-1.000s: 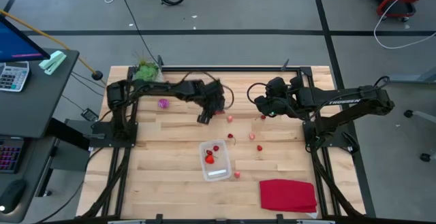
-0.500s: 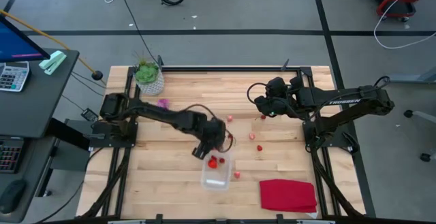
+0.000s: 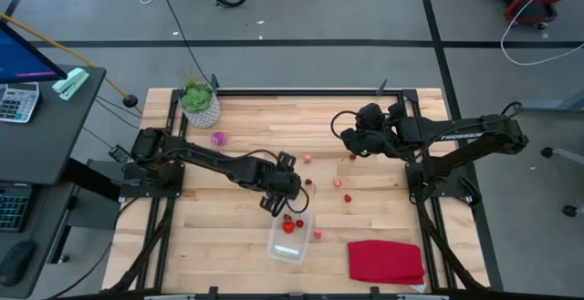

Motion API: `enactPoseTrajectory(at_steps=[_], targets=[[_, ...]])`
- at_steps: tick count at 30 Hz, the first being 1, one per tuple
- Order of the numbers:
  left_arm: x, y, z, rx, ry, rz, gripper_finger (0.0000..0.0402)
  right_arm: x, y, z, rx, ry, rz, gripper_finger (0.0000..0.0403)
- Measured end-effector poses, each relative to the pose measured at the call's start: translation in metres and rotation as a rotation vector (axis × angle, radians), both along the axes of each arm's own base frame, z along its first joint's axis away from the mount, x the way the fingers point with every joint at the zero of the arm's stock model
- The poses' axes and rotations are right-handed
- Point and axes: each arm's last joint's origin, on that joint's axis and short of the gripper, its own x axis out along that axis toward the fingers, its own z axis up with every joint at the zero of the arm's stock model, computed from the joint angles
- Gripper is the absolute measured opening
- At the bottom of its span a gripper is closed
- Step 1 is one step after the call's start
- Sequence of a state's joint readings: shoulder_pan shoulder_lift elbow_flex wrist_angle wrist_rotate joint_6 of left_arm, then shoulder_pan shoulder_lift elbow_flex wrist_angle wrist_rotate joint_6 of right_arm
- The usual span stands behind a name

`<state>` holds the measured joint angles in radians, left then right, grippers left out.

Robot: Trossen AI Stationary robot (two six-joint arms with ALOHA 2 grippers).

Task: Pick and placing Produce into tupperware
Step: Put the red dragon fruit into the transparent bin

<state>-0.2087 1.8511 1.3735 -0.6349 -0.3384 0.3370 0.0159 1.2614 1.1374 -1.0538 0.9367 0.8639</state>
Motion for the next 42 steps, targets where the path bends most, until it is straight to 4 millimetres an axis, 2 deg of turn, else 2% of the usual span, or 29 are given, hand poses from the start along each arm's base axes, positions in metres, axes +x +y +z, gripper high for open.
enactPoseTrajectory(at_steps=[9,13,20,25,29,37,42], targets=[[-0.003,-0.047,0.021,-0.046,-0.057,-0.086,0.0234,0.000,0.000,0.000,0.002,-0.006,-0.004,0.0073],[-0.006,-0.064,0.025,-0.139,-0.069,-0.109,0.0237,0.000,0.000,0.000,0.003,-0.011,-0.007,0.0073],[-0.006,-0.065,0.024,-0.365,-0.025,-0.053,0.0241,0.000,0.000,0.000,0.007,-0.022,-0.014,0.0073],[0.003,-0.064,0.009,-0.387,-0.037,-0.061,0.0236,0.000,0.000,0.000,0.006,-0.024,-0.016,0.0073],[0.011,-0.054,-0.007,-0.387,-0.037,-0.063,0.0242,0.001,0.000,0.000,0.003,-0.023,-0.015,0.0073],[0.019,-0.029,-0.007,-0.372,-0.055,-0.033,0.0242,0.004,0.000,-0.005,0.000,0.014,-0.009,0.0073],[0.018,-0.027,-0.008,-0.380,-0.040,-0.014,0.0254,0.006,0.000,-0.006,-0.003,0.028,-0.005,0.0073]])
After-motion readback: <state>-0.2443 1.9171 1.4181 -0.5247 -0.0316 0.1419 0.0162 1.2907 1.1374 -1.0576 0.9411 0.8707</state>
